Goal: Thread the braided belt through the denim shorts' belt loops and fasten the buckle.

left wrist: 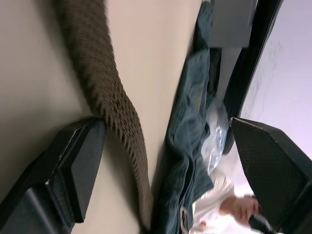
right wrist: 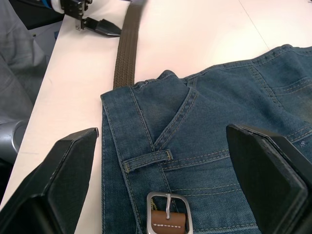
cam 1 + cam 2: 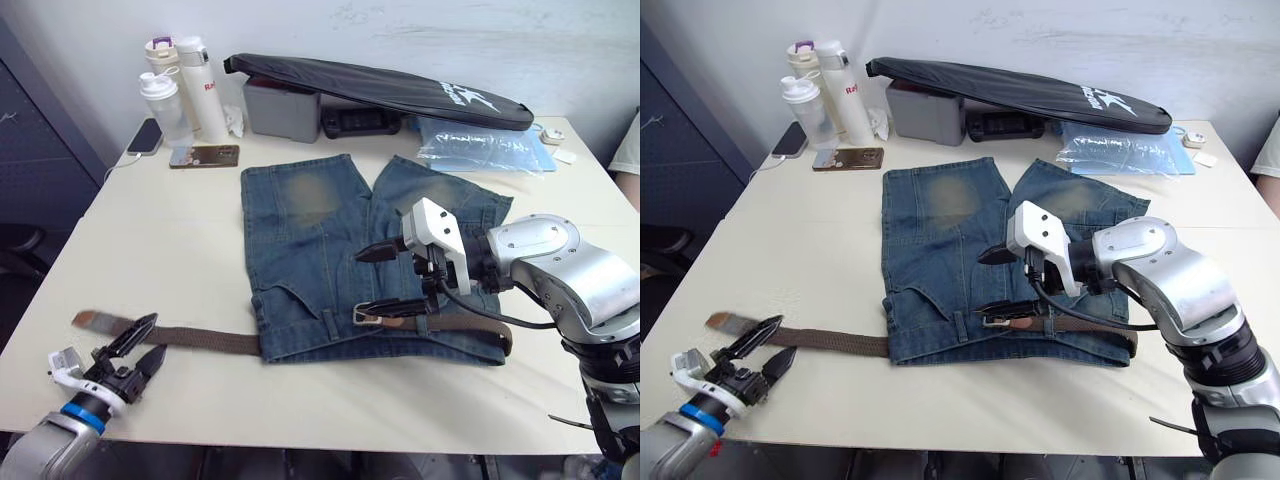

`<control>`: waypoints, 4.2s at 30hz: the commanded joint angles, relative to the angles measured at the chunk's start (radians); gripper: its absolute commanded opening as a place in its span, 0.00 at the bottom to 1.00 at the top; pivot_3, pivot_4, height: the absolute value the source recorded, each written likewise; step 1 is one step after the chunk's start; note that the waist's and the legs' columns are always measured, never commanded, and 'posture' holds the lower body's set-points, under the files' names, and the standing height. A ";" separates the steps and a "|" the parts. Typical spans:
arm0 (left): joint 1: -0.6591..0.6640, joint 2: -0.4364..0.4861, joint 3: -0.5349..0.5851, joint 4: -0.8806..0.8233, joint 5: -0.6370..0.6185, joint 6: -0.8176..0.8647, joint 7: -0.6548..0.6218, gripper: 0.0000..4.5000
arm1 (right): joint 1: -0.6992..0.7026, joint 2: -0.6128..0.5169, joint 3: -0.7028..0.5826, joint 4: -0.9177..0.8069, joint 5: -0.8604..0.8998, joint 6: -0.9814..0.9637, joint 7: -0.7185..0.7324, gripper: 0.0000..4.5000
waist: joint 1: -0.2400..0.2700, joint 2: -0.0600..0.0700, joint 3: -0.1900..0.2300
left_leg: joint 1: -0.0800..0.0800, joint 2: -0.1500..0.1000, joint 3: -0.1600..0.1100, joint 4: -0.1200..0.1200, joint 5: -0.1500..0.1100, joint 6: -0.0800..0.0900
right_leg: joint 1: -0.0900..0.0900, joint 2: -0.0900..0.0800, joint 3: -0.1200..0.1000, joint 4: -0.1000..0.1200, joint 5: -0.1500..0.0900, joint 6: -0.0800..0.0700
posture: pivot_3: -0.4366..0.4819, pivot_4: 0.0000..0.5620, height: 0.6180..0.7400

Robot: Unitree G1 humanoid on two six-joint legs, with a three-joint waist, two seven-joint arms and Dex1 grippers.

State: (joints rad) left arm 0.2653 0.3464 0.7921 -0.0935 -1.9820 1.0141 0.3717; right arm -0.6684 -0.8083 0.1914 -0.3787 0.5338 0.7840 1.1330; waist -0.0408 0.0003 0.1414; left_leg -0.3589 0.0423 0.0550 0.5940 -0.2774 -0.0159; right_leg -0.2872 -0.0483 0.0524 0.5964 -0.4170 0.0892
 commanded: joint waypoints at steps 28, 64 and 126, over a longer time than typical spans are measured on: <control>-0.328 0.141 -0.058 0.359 0.102 -0.167 0.164 0.24 | 0.041 -0.061 -0.086 -0.060 -0.025 -0.006 -0.100 1.00 | 0.012 0.000 0.003 | 0.003 0.000 -0.005 -0.001 0.003 -0.004 | 0.005 0.002 -0.004 0.000 0.001 0.001 | 0.48 0.27 1.00; -0.939 0.414 -1.227 -0.035 2.000 -0.734 -1.137 0.02 | -0.015 0.009 0.169 -0.150 -0.432 -0.222 -0.280 1.00 | 0.013 -0.004 0.008 | -0.011 0.007 0.008 -0.012 0.016 -0.009 | -0.021 0.011 0.011 0.004 0.015 0.001 | 0.48 0.27 1.00; -0.826 -0.606 -0.166 -0.229 0.010 -0.200 0.865 0.99 | 0.177 0.186 0.111 0.000 -0.873 -0.844 -0.518 0.00 | 0.017 -0.009 0.008 | -0.009 0.001 -0.016 0.008 0.017 -0.013 | -0.002 0.020 0.007 -0.007 0.019 0.013 | 0.48 0.27 1.00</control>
State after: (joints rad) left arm -0.5428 -0.1765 0.6289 -0.2651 -1.9596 0.8350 1.1975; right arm -0.4921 -0.6189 0.3450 -0.3469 -0.3345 -0.0441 0.6264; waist -0.0236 -0.0087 0.1495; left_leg -0.3682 0.0433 0.0393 0.6025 -0.2606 -0.0292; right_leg -0.2894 -0.0277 0.0594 0.5897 -0.3976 0.1026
